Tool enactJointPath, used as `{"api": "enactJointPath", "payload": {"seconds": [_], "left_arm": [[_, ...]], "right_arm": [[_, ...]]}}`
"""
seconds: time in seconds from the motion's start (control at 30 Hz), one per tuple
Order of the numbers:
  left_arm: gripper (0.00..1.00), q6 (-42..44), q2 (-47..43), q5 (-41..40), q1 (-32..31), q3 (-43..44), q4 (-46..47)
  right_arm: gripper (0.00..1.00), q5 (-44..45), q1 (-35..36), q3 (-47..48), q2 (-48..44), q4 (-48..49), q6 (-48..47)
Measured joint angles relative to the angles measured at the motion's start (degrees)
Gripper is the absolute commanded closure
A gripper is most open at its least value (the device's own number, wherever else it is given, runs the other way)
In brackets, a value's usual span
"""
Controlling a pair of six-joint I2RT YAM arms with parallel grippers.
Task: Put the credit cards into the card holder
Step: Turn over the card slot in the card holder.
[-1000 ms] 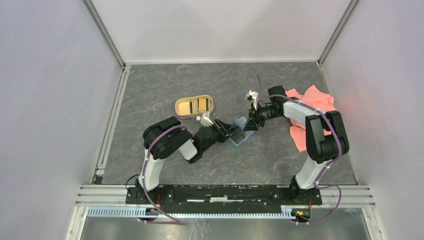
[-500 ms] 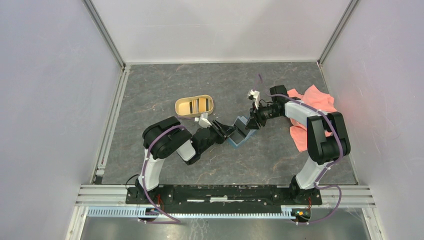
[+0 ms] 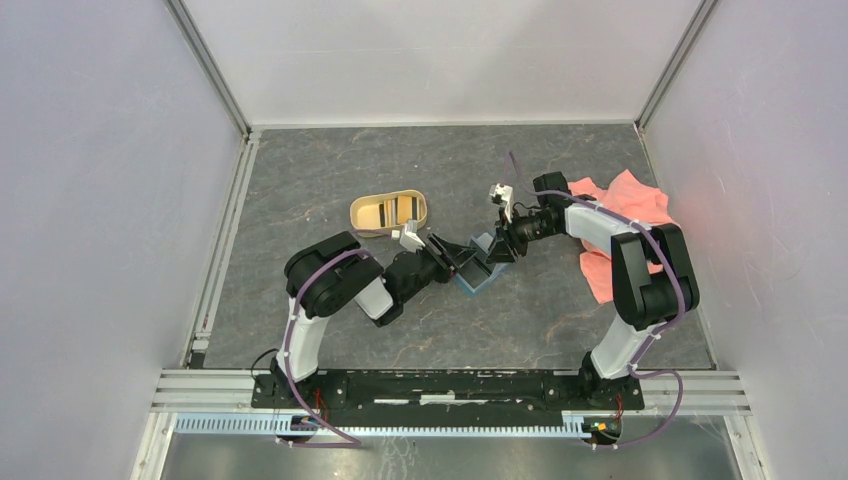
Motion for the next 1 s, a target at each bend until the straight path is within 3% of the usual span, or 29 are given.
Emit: {"api": "enactJointPath", "payload": {"seconds": [0.33, 0.7, 0.83, 1.0], "left_arm": [[0.35, 0.85, 0.00, -0.02, 0.24, 3.80, -3.74], [0.49, 0.85, 0.00, -0.02, 0.52, 4.24, -6.47], [0.51, 0.85, 0.00, 0.00, 0.59, 4.17, -6.40], [0.51, 0.83, 0.02, 0.26, 0.85, 3.41, -5.25]], "right_arm": [[0.60, -0.22, 0.79, 0.02, 0.00, -1.55, -1.86], [0.60, -0.11, 0.79, 0.02, 0.00, -1.70, -2.01], [0.43, 0.04, 0.79, 0.02, 0.00, -1.73, -2.01], [0.40, -1.57, 0.22, 0.15, 0.00, -2.67, -1.97]]}}
